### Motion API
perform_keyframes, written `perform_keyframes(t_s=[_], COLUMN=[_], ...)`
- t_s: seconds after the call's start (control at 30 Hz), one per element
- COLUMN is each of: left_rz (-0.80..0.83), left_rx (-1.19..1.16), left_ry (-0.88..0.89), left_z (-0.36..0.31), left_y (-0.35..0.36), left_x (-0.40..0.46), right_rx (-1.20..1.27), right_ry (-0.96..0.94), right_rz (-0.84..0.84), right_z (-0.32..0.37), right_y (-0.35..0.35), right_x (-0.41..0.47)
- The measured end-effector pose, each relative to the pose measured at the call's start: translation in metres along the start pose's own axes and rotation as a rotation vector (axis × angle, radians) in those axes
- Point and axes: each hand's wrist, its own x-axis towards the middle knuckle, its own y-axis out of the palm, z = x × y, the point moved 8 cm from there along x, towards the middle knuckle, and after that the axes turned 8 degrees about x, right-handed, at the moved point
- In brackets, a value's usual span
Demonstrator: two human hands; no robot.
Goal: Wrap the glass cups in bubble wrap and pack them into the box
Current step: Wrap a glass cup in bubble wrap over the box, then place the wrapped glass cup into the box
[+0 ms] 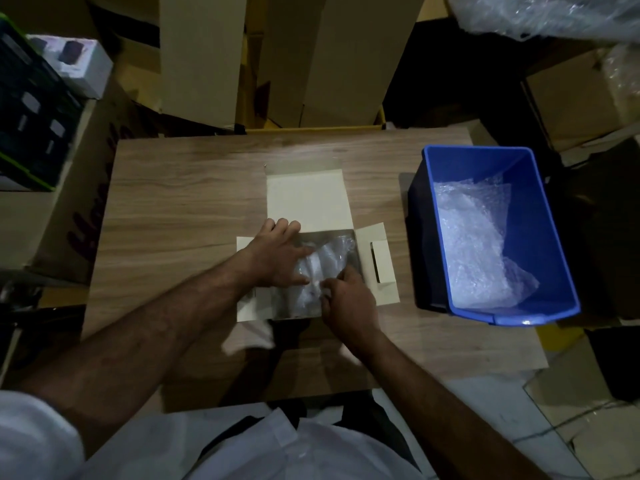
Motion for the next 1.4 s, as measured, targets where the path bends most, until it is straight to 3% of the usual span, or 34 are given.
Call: perform_keyframes(t_s=[0.17,0.53,0.93,1.17,1.4], left_rz=[-0.011,-0.271,-0.391,-0.499,-0.633], left_rx=[-0.011,-0.093,-0.443,-0.519,-0.641], left_ry=[0.006,-0.001,-0.357,-0.380,-0.290], left_z=[0.001,-0.008,-0.018,-0.064,-0.120], left_y=[0.005,0.004,-0.038,-0.090,-0.150], left_x=[-0.003,-0.007,-0.033,0.001,0.062], right_rx=[0.009,-0.047,0.012,-0.025,-0.063], right_ry=[0.033,0.034,-0.144,-0.120,0.015], right_rz=[0.035,0.103,-0.161,-0.318,-0.357], right_z=[-0.004,0.002,-0.003,-0.060,-0.177], right_y=[0.000,-0.006,-0.083,-0.155,-0.197], right_x=[-0.005,-0.002,0.000,-0.009,-0.023])
